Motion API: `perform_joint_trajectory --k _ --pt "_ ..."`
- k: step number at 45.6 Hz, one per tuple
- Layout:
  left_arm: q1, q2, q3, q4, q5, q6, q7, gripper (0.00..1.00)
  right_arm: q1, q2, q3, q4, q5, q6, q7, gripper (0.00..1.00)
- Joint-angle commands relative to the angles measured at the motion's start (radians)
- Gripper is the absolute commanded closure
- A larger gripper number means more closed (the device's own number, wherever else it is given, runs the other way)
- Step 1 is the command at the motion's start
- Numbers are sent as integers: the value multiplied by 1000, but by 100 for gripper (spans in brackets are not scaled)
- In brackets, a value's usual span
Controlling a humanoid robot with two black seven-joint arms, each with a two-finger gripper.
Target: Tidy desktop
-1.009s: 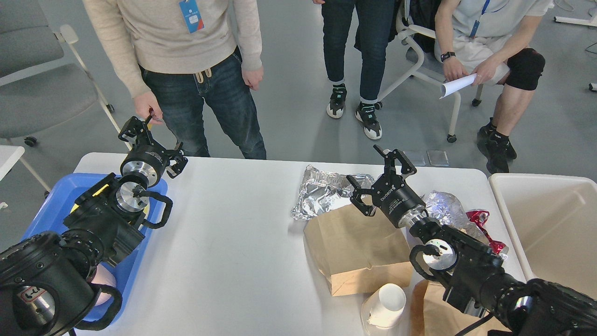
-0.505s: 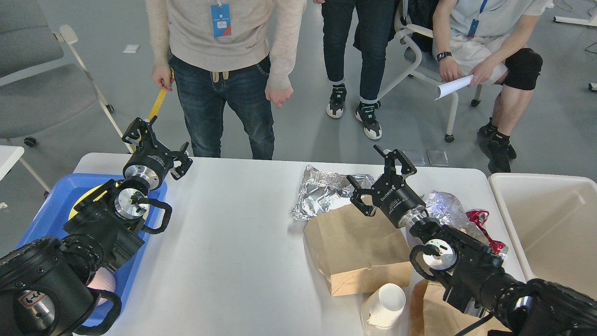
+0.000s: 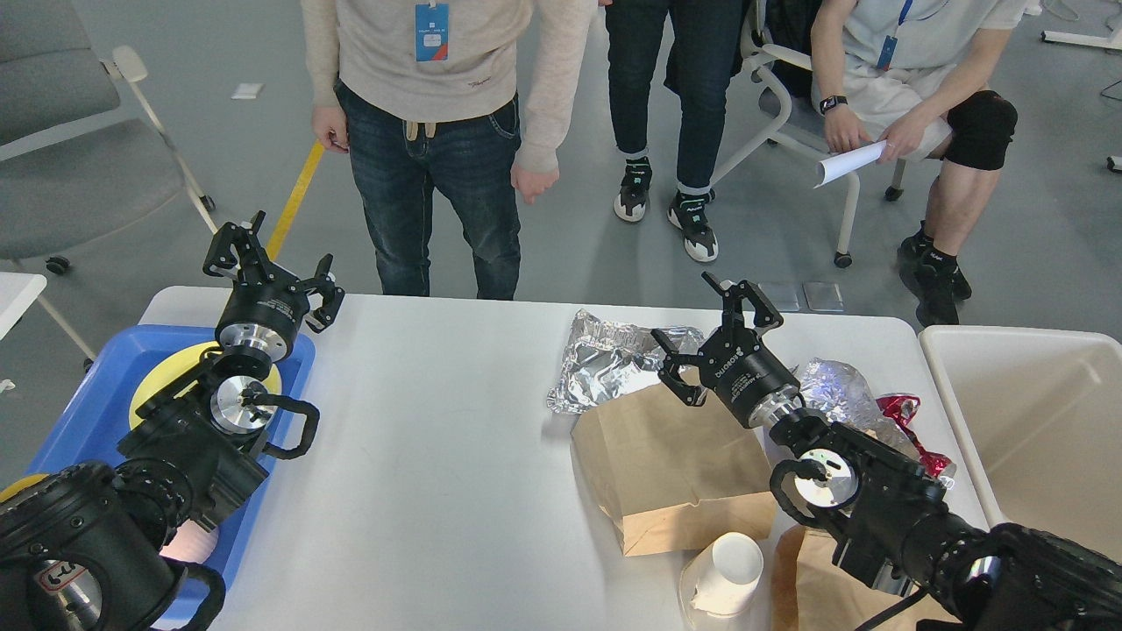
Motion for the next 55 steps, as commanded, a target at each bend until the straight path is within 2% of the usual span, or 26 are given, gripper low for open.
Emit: perform_joint_trajectory --k 1,5,7,55 --pt "23 -1 4 0 0 -27 -88 4 0 0 0 0 0 0 0 0" --pt "58 -4 4 0 0 -76 -137 4 0 0 0 0 0 1 0 0" --pt "70 -4 5 0 0 -103 -143 4 0 0 0 0 0 1 0 0" --pt "72 -4 5 0 2 -109 -141 3 0 0 0 0 0 0 0 0"
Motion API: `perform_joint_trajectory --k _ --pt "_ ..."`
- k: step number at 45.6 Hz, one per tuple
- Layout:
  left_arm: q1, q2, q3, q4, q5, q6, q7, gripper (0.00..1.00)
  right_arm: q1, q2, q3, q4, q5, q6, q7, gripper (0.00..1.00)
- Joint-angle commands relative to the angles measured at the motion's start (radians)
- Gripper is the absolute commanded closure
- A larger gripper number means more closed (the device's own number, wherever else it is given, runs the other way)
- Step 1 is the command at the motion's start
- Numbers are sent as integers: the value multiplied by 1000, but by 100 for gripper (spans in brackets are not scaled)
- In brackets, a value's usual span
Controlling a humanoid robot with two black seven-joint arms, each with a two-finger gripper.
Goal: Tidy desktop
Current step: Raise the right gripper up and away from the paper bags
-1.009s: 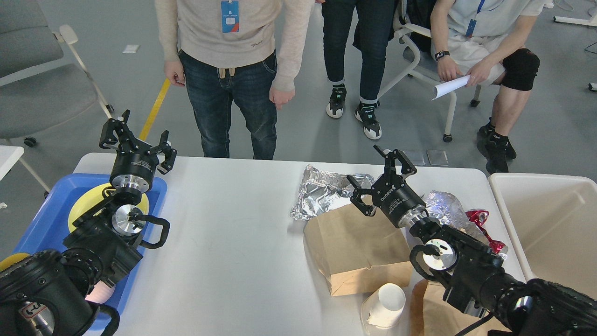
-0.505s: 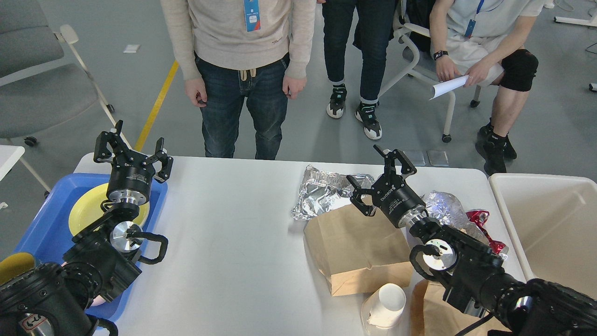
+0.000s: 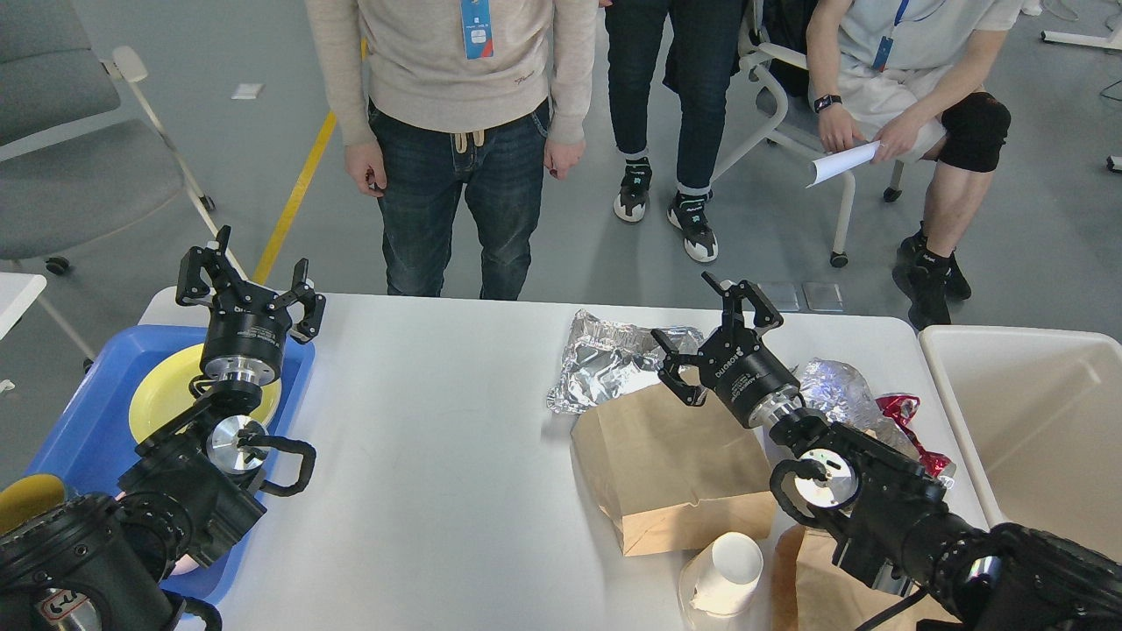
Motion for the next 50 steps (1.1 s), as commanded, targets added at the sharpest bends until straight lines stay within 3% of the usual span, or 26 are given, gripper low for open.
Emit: perform_joint_trajectory --k 1,25,35,50 --pt "0 0 0 0 0 0 0 3 0 0 0 0 0 1 0 0" --pt "0 0 0 0 0 0 0 3 23 -11 -6 5 -2 -2 -5 0" --pt "0 0 0 0 0 0 0 3 100 -143 -2 0 -2 -4 -5 0" --pt "0 0 0 0 0 0 0 3 103 -181 -3 -3 -2 -7 -6 0"
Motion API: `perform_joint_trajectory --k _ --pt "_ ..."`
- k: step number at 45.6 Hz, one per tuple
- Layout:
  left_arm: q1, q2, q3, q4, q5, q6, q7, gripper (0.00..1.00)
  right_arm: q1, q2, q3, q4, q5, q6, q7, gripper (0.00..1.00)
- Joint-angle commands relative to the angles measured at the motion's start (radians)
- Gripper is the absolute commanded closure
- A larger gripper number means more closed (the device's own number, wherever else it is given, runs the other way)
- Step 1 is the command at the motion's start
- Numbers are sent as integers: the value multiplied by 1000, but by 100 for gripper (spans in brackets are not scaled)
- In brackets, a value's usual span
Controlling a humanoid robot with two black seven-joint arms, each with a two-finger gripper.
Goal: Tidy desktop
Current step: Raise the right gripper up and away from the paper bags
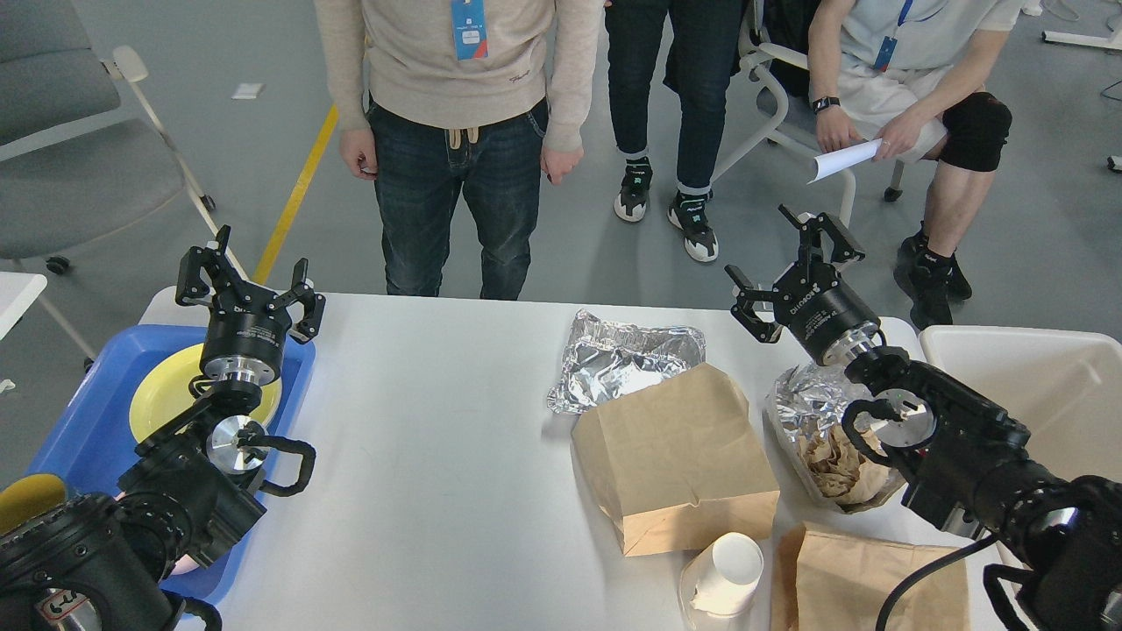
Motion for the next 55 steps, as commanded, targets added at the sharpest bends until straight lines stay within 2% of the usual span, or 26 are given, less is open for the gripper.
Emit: perform_joint_trajectory --k 1,49,55 --pt "0 0 0 0 0 0 0 3 0 -27 2 -1 0 -3 -1 0" --pt "0 0 0 0 0 -3 0 3 25 -56 23 -1 3 -6 7 0" --pt "0 0 0 0 0 -3 0 3 6 -65 90 -1 3 -1 8 0"
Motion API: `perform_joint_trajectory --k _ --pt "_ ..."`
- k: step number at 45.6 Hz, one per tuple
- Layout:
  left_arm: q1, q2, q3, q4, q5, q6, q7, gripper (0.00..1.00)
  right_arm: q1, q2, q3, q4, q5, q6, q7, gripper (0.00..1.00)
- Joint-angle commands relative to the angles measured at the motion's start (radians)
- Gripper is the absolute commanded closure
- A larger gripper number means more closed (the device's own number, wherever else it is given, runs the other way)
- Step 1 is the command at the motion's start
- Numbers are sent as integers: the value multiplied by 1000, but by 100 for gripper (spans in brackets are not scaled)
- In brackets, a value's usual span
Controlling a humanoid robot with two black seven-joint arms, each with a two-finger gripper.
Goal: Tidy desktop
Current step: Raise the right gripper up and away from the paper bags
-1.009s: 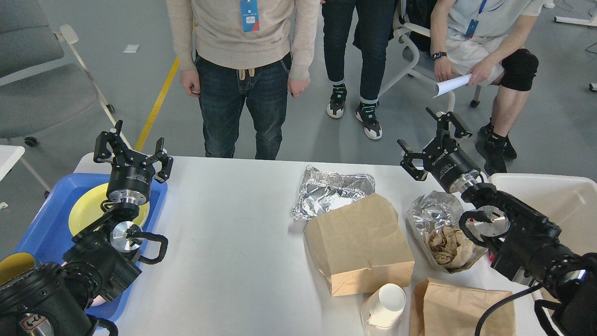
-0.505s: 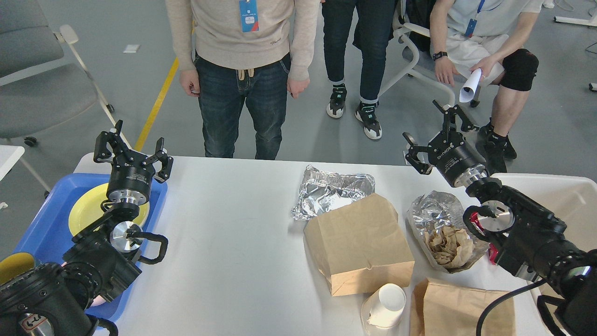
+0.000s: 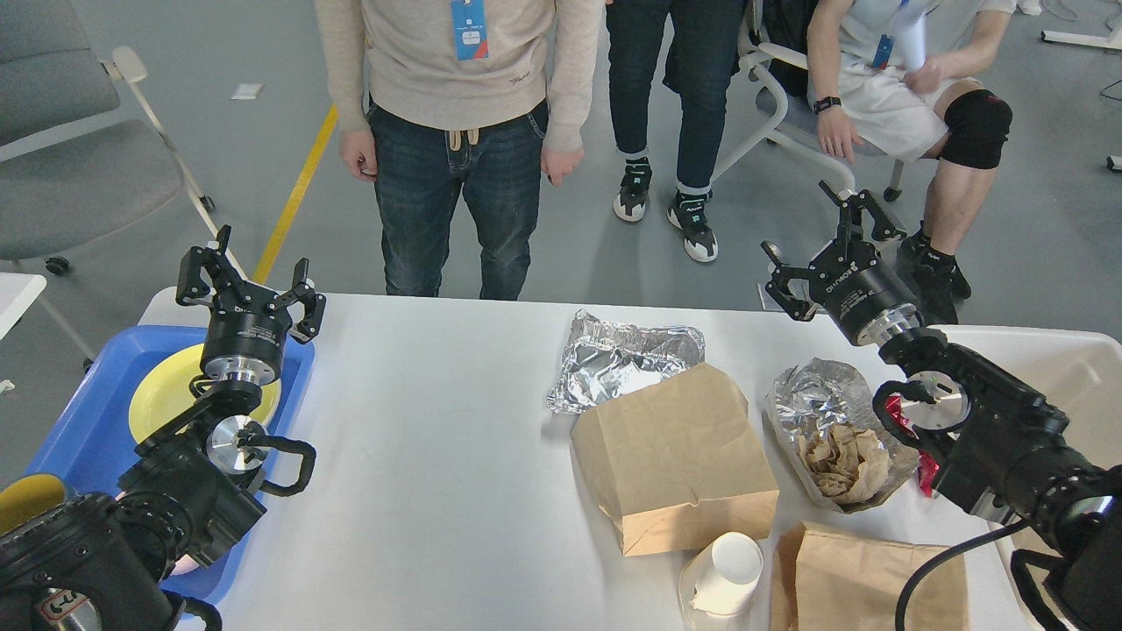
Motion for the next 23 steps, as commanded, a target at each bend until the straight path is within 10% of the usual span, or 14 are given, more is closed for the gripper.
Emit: perform_joint_trajectory --k 1,23 --pt "0 0 0 0 0 0 0 3 -20 -13 69 0 0 6 1 0" --pt "0 0 0 0 0 0 0 3 -56 -37 79 15 -7 10 0 0"
